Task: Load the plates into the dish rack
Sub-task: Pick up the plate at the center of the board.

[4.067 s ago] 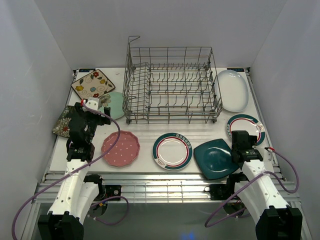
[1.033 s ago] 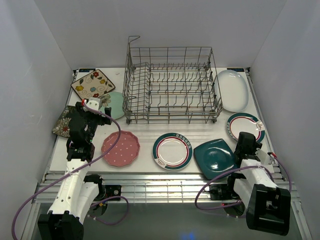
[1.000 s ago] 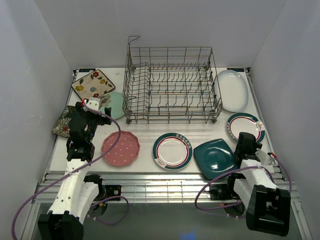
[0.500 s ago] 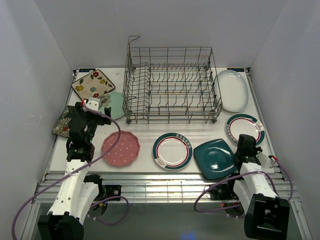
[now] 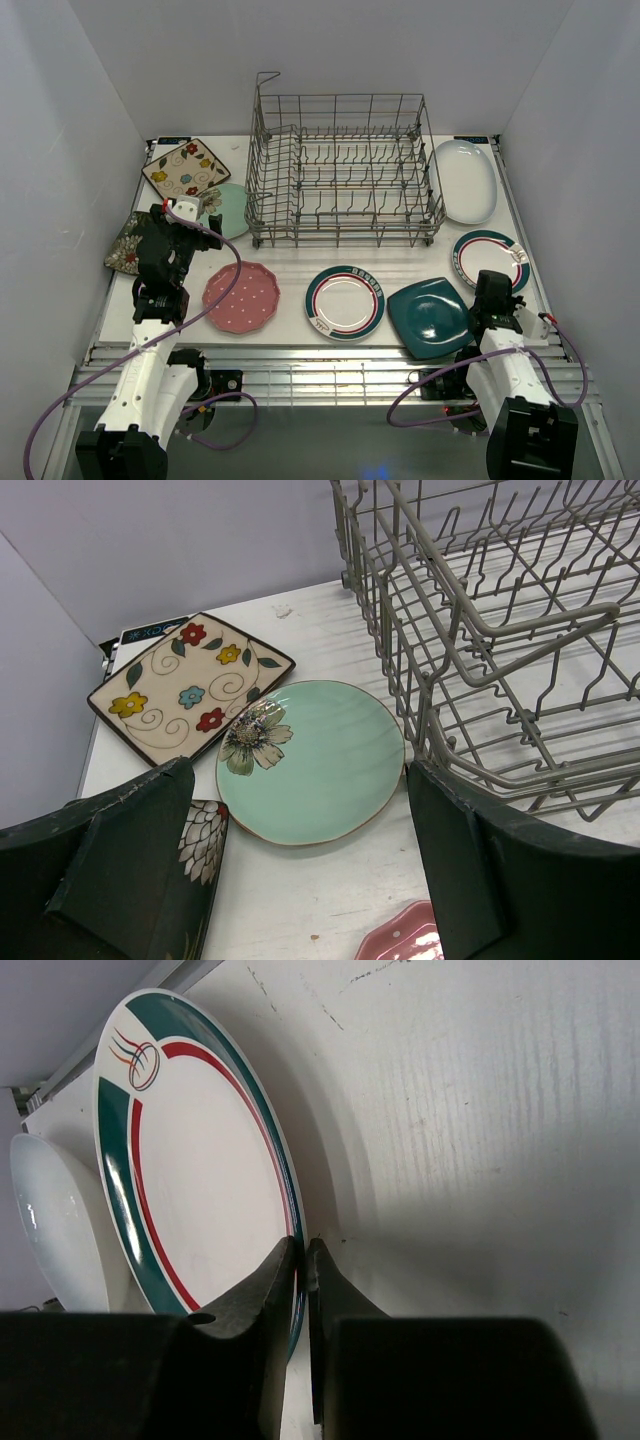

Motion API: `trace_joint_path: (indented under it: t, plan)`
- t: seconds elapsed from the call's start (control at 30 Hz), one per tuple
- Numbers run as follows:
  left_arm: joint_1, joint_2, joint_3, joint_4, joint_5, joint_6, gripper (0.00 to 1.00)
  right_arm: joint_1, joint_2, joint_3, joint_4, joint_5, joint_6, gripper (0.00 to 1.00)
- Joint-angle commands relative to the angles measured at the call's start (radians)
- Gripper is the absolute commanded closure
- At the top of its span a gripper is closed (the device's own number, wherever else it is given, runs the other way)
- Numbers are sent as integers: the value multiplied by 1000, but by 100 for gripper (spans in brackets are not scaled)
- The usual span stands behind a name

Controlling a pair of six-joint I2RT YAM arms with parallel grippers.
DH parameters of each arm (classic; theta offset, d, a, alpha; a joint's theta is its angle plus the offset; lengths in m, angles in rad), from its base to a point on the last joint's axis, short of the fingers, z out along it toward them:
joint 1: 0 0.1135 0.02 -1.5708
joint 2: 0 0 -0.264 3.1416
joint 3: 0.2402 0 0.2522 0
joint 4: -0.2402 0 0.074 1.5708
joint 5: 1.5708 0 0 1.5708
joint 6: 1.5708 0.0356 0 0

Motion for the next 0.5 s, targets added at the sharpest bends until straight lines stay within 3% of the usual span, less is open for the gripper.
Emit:
trace_joint_path:
  t: [0.0, 0.47]
  plan:
    - [1, -17, 4, 8, 12, -2, 2, -6, -7, 1, -46, 52, -7, 88]
    - [1, -27, 3, 7, 9, 0, 2, -6, -37, 29, -93, 85, -44, 92]
